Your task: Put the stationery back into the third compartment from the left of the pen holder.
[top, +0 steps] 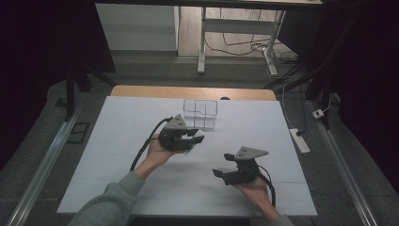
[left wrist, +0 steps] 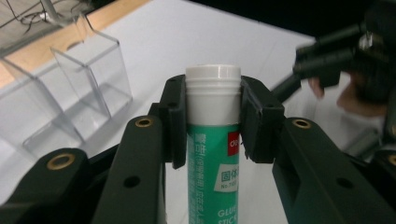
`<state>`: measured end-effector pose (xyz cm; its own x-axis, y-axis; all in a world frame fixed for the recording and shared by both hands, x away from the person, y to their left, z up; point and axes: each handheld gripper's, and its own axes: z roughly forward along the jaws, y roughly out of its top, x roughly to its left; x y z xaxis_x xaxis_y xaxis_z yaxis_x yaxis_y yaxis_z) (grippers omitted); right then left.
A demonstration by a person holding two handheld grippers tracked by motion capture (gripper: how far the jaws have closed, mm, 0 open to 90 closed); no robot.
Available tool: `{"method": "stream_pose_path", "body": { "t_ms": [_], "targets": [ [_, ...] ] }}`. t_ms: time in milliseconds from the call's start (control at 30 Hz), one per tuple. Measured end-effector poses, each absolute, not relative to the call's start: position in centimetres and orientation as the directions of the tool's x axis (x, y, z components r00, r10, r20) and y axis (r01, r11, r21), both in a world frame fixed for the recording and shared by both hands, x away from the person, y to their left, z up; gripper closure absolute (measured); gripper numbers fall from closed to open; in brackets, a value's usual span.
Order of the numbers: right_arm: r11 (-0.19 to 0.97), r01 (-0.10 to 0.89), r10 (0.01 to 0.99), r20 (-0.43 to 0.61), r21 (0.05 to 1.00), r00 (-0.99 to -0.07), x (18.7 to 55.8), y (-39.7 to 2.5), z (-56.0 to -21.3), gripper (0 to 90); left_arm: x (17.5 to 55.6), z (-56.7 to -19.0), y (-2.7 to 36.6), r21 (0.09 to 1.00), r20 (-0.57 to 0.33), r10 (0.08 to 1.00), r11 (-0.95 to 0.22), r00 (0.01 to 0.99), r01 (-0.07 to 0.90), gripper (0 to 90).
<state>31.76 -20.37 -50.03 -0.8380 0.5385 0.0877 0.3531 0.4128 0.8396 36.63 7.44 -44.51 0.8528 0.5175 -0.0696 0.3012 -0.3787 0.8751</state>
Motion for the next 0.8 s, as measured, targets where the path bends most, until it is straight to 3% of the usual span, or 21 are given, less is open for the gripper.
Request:
{"method": "stream_pose_path", "body": {
  "t_ms": [233,800],
  "targets": [
    [0.412,0.345,0.542,0.078,0.843,-0.837,31.7,-21.1,-49.9,19.8,38.7,-43.1,6.6,0.893,-0.032,0.545,-0.362,0.838,0.269,64.4],
    [0.415,0.349,0.559,0.067,0.84,-0.827,31.7,-21.9,-49.9,19.9,42.5,-41.0,6.2,0.916,-0.048,0.581,-0.299,0.813,0.268,64.4]
  ]
}}
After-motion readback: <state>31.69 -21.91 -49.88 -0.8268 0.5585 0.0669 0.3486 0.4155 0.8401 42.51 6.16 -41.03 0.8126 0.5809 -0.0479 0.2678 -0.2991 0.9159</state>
